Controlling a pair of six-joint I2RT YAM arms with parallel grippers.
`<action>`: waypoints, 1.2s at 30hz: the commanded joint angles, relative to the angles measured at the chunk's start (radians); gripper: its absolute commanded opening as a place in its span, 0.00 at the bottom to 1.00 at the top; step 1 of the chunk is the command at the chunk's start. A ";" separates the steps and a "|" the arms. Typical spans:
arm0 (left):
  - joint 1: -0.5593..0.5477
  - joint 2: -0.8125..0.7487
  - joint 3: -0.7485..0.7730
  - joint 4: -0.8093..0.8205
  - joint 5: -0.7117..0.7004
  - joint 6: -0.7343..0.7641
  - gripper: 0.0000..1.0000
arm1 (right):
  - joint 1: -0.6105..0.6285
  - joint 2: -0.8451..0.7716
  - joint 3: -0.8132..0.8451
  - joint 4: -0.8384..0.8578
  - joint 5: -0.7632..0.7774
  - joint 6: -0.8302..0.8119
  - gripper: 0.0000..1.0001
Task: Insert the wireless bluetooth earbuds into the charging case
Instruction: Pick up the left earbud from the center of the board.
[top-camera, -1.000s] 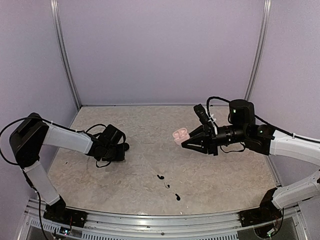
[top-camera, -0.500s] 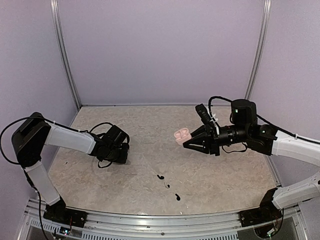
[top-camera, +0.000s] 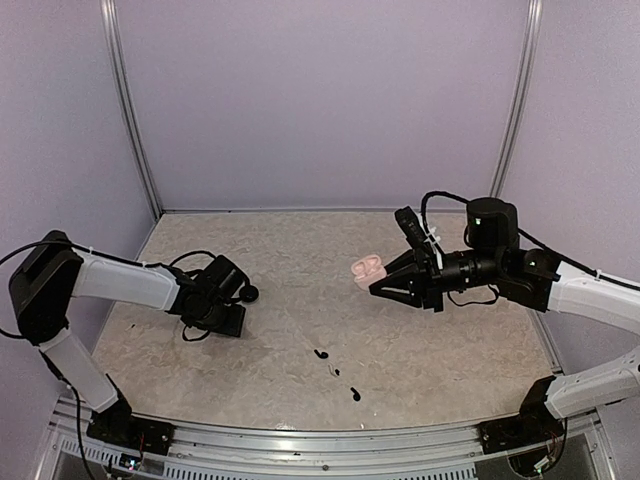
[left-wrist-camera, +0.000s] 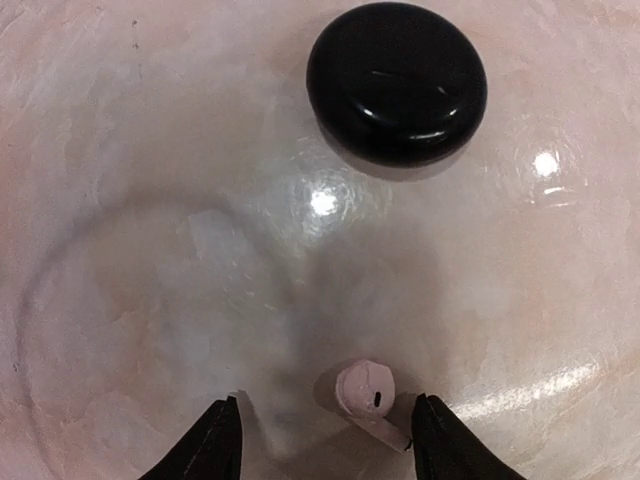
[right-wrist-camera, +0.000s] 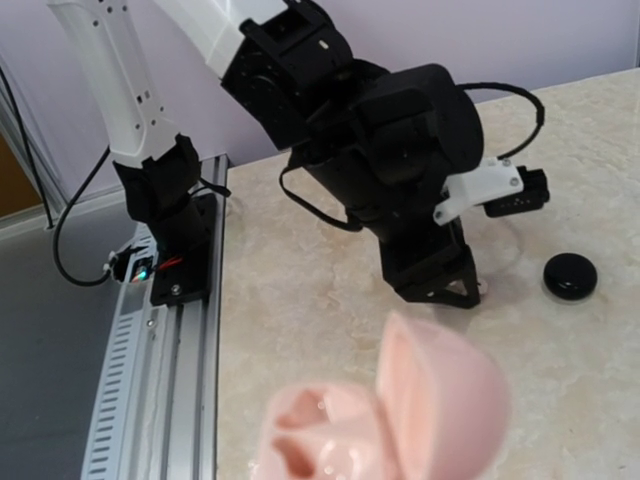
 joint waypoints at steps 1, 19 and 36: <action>0.023 -0.034 -0.034 -0.050 -0.012 -0.003 0.59 | -0.009 -0.022 -0.001 -0.018 0.006 -0.017 0.00; 0.082 0.007 0.194 -0.182 0.195 0.161 0.45 | -0.009 -0.017 0.002 -0.026 -0.005 -0.022 0.00; 0.108 0.157 0.292 -0.291 0.169 0.227 0.33 | -0.008 0.001 0.007 -0.041 -0.010 -0.042 0.00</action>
